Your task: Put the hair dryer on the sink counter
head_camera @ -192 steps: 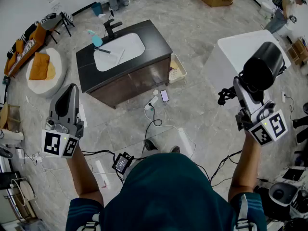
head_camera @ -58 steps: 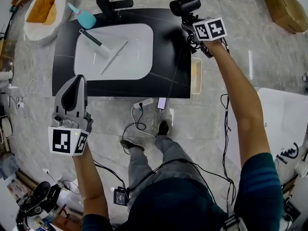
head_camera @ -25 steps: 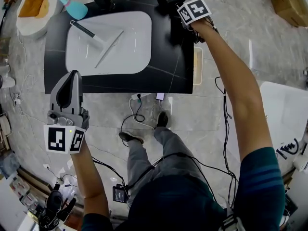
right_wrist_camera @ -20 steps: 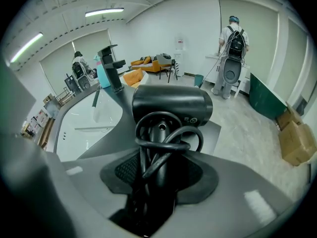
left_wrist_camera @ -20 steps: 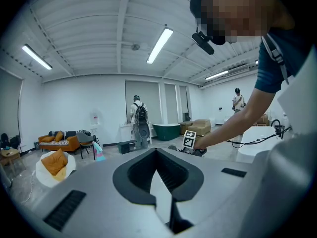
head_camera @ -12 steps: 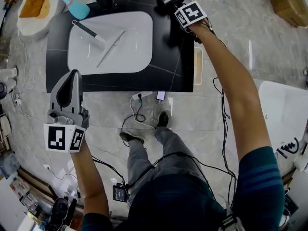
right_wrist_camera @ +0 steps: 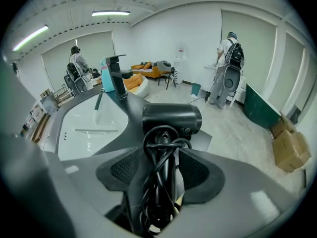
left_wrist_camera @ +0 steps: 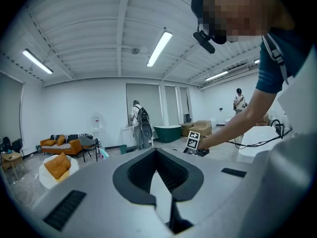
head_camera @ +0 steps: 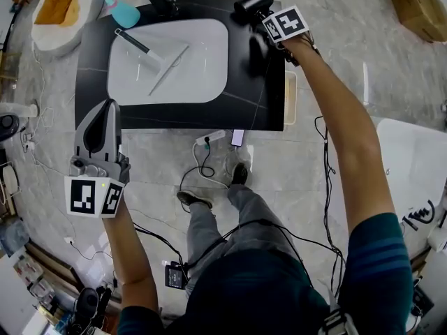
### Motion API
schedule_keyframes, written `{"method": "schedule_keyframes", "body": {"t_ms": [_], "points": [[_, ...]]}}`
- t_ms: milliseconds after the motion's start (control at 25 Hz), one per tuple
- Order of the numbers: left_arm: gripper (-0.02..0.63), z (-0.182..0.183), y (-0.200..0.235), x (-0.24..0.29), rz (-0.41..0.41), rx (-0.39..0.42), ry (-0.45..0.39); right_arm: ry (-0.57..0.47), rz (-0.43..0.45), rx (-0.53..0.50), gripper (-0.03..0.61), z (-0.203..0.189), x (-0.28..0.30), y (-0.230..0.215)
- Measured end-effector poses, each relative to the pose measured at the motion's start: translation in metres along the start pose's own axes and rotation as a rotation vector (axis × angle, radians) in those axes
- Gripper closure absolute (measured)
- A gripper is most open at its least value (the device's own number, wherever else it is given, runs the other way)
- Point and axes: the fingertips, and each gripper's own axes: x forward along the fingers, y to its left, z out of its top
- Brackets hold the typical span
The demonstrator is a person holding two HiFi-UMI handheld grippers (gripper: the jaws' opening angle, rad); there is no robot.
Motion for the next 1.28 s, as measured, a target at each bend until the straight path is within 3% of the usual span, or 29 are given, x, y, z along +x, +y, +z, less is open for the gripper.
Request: {"method": "schedule_keyframes", "body": {"t_ms": [440, 720, 920, 1160, 1280], "points": [[0.609, 0.038, 0.001, -0.022, 0.006, 0.021, -0.029, -0.144, -0.012, -0.012, 0.316, 0.037, -0.083, 0.007], [0.609, 0.076, 0.008, -0.056, 0.038, 0.037, -0.072, -0.379, 0.059, -0.036, 0.347, 0.084, -0.185, 0.043], [0.609, 0.101, 0.007, -0.082, 0.050, 0.050, -0.104, -0.566, 0.074, -0.042, 0.436, 0.102, -0.283, 0.078], [0.609, 0.134, 0.004, -0.117, 0.061, 0.091, -0.137, -0.708, 0.099, -0.118, 0.563, 0.100, -0.386, 0.134], [0.609, 0.150, 0.000, -0.132, 0.068, 0.116, -0.157, -0.744, 0.129, -0.165, 0.568, 0.097, -0.425, 0.162]]}}
